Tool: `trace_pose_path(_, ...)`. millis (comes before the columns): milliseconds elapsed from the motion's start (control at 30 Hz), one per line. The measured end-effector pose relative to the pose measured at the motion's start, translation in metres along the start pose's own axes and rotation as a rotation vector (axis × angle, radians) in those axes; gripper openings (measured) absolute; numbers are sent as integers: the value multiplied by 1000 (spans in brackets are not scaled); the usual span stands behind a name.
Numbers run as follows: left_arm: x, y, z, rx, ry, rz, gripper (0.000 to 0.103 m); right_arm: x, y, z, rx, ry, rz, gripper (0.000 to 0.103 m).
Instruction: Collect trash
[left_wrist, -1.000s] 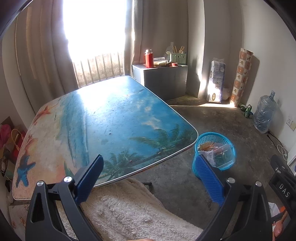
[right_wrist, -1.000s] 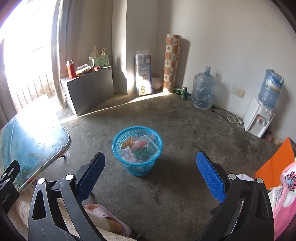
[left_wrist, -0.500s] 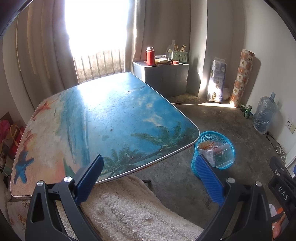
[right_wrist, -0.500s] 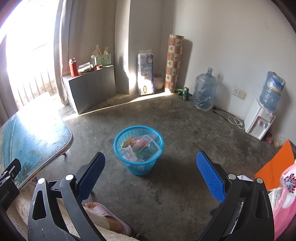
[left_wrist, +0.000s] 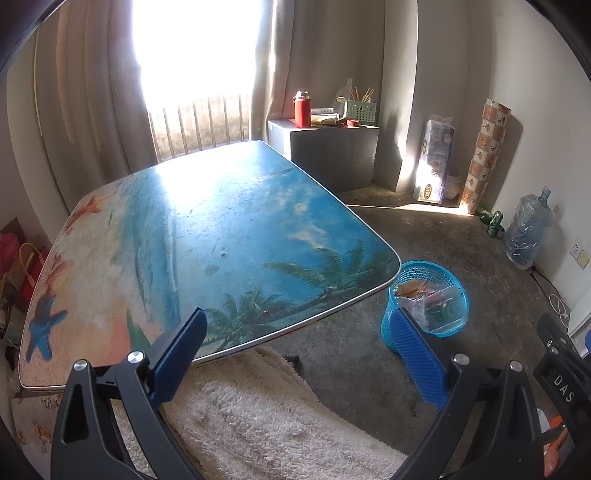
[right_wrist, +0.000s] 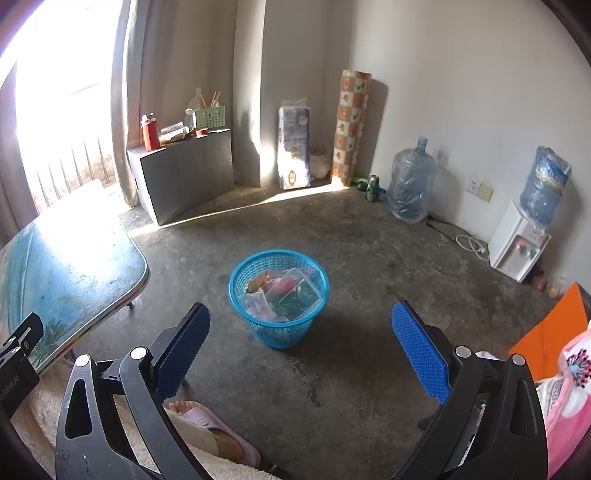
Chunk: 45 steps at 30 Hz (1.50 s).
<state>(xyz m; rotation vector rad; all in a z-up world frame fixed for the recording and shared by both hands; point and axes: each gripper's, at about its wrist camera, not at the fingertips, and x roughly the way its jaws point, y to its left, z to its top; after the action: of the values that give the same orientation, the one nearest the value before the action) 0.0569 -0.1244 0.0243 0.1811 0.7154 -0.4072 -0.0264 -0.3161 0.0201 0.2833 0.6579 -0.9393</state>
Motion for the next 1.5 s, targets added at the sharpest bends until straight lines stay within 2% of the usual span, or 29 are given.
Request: trace_pose_path(1500, -3, -9, -1, 27, 10, -17, 97, 1, -2, -1, 0, 2, 3, 95)
